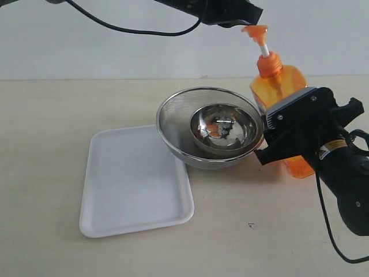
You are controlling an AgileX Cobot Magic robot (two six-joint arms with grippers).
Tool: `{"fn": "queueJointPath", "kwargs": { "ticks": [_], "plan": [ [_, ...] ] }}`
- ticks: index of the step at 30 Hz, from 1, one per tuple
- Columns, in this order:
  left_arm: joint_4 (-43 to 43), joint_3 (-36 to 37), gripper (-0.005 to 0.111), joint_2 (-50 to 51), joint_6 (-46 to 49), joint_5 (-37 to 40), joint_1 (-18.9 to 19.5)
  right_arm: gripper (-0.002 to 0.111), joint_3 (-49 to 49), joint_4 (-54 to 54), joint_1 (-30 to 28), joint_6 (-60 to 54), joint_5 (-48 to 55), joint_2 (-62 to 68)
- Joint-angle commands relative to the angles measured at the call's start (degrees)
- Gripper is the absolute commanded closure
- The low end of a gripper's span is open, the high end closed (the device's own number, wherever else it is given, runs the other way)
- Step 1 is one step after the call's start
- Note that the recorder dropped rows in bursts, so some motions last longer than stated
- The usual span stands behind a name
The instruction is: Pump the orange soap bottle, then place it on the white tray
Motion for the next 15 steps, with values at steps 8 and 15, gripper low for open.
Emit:
{"fn": "queueJointPath", "kwargs": {
  "ticks": [8,15],
  "plan": [
    [3.35,-0.35,0.102,-0.21,-2.48,5.17,-0.11,0.108,-0.75,1.68,-0.07,0.18,-6.72,-0.82],
    [8.33,-0.35,0.102,-2.27,-5.35,7.12,0.01,0.108,-0.75,2.24,-0.07,-0.35,-6.72,-0.82]
  ]
}}
